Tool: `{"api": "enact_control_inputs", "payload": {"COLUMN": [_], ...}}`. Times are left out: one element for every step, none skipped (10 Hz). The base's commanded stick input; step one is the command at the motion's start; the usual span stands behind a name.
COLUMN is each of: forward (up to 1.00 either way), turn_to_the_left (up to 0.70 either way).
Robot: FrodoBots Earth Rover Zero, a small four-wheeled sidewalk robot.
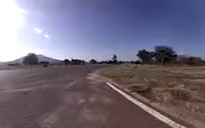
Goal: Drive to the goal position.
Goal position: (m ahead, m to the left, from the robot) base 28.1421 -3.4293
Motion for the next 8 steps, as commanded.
{"api": "enact_control_inputs", "payload": {"forward": [1.0,1.0,1.0,1.0,1.0,1.0,1.0,1.0], "turn_to_the_left": [0.15,0.0,0.0,0.0,0.0,0.04,0.15,0.26]}}
